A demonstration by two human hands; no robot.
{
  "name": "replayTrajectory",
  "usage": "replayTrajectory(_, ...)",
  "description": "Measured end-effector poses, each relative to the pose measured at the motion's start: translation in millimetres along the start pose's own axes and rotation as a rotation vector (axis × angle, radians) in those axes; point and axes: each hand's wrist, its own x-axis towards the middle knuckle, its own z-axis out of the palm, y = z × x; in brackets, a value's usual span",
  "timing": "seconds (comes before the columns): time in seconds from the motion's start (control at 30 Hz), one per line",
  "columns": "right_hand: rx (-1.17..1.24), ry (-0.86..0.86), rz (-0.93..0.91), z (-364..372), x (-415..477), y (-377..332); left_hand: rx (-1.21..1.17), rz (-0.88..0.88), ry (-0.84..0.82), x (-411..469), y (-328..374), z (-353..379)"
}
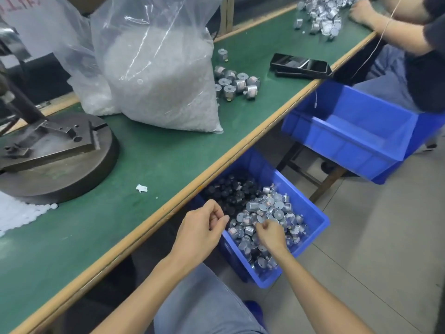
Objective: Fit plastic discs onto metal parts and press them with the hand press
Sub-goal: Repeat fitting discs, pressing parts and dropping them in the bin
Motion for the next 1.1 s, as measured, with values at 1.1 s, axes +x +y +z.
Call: replayTrajectory(1.1, -0.056, -0.914, -1.946, 170.2, -412.2, -462.6, 0.564, -0.892, 0.423, -309.3, -72.6, -395.7)
